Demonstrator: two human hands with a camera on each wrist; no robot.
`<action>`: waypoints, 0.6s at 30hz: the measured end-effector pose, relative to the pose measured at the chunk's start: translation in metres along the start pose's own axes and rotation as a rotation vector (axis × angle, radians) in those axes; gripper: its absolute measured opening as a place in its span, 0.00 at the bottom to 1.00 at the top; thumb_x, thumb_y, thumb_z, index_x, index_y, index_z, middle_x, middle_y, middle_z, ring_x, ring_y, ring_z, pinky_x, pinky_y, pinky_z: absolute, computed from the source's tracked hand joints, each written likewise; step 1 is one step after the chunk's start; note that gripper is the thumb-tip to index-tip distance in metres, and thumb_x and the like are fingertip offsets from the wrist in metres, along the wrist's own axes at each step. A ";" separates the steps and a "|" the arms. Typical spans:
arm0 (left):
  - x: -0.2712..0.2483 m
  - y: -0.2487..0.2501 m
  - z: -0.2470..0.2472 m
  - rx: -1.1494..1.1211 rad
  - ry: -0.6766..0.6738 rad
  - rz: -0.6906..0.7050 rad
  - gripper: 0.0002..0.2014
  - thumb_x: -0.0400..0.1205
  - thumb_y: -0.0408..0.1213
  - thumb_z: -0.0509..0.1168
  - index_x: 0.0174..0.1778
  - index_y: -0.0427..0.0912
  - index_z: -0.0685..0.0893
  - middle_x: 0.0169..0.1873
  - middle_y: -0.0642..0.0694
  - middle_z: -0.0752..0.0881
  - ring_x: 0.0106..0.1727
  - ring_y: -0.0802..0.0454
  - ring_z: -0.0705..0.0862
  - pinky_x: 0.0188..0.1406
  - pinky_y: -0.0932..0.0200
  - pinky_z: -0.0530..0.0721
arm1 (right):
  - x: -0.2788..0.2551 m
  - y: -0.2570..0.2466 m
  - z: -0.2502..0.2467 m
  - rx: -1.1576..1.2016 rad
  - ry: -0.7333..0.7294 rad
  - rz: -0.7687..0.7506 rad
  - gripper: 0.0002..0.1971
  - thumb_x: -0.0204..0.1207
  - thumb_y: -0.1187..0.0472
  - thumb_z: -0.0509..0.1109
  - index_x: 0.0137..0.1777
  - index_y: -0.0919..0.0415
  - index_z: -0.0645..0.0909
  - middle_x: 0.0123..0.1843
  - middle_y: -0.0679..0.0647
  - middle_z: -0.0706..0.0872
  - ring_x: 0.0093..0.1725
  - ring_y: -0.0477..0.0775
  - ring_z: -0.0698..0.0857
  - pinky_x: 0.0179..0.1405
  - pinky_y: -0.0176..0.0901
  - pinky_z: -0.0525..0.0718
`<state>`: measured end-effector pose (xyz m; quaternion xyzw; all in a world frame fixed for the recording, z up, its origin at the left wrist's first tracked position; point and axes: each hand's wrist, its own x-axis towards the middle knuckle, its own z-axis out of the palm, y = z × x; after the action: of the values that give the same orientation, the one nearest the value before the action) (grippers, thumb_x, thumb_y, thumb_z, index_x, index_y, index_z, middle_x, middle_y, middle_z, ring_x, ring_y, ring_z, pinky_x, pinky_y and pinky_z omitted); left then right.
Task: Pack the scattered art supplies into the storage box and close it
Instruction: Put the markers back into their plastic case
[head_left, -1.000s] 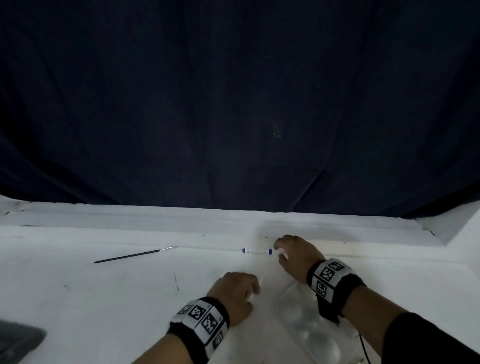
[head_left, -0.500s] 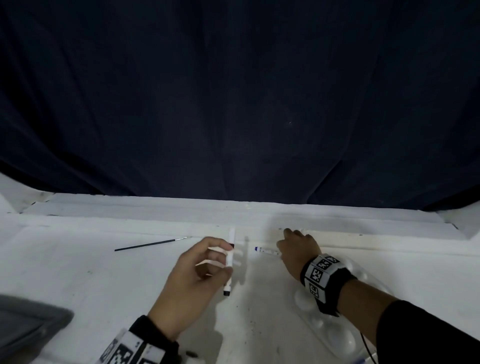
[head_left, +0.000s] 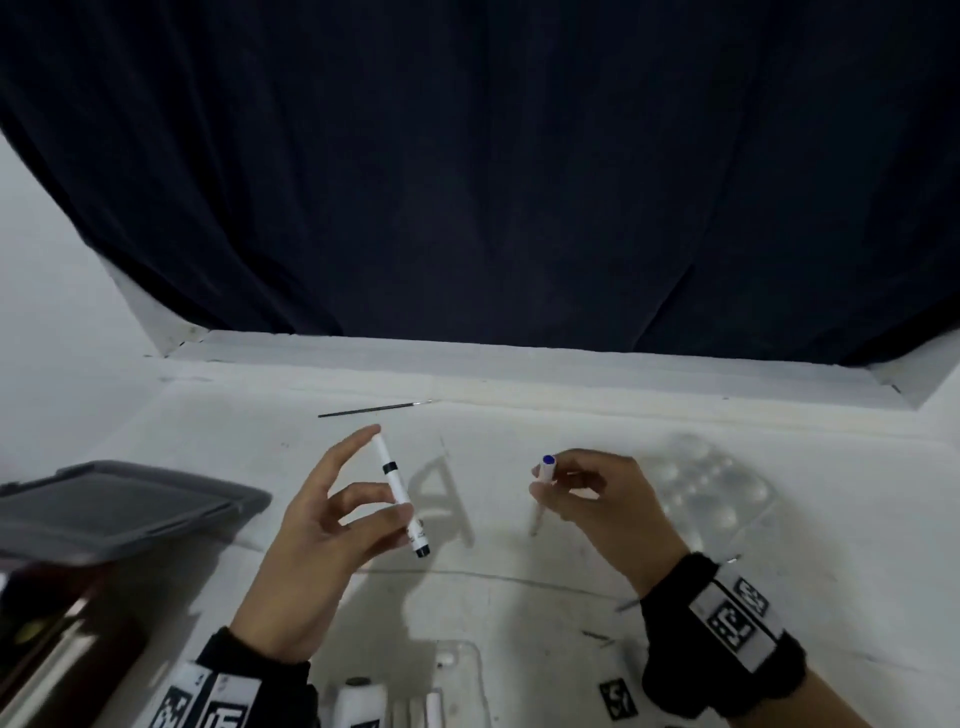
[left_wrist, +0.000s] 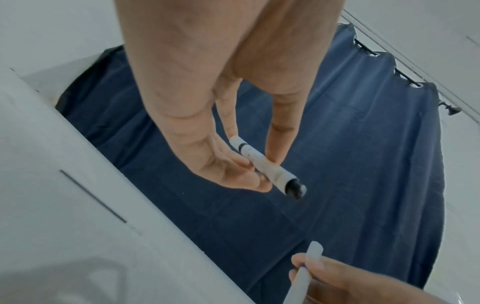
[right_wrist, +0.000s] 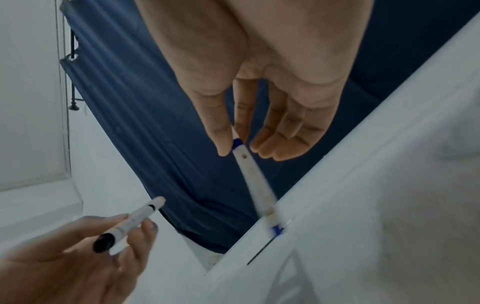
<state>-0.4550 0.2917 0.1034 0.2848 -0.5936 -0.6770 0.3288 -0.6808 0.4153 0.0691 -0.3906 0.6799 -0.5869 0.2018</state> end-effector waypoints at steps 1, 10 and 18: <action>-0.011 -0.005 -0.004 -0.004 -0.011 -0.028 0.34 0.72 0.22 0.76 0.70 0.58 0.82 0.42 0.32 0.86 0.43 0.37 0.88 0.53 0.46 0.89 | -0.015 0.003 0.006 0.047 -0.015 0.030 0.05 0.72 0.67 0.79 0.38 0.58 0.88 0.39 0.54 0.91 0.37 0.47 0.86 0.36 0.40 0.85; -0.087 -0.056 -0.009 0.218 -0.180 -0.253 0.35 0.69 0.27 0.82 0.67 0.59 0.80 0.36 0.39 0.87 0.37 0.45 0.88 0.47 0.54 0.88 | -0.109 0.016 0.042 0.028 -0.259 0.240 0.09 0.76 0.63 0.76 0.54 0.53 0.84 0.38 0.57 0.89 0.36 0.51 0.90 0.33 0.35 0.81; -0.110 -0.079 -0.010 0.589 -0.305 -0.175 0.34 0.70 0.32 0.81 0.65 0.65 0.75 0.38 0.40 0.88 0.33 0.56 0.85 0.43 0.57 0.89 | -0.138 0.017 0.049 -0.149 -0.401 0.181 0.12 0.76 0.60 0.75 0.54 0.47 0.76 0.37 0.54 0.89 0.36 0.47 0.90 0.40 0.37 0.84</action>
<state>-0.3873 0.3784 0.0228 0.3128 -0.7794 -0.5368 0.0807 -0.5655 0.4904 0.0162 -0.4507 0.6998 -0.4253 0.3554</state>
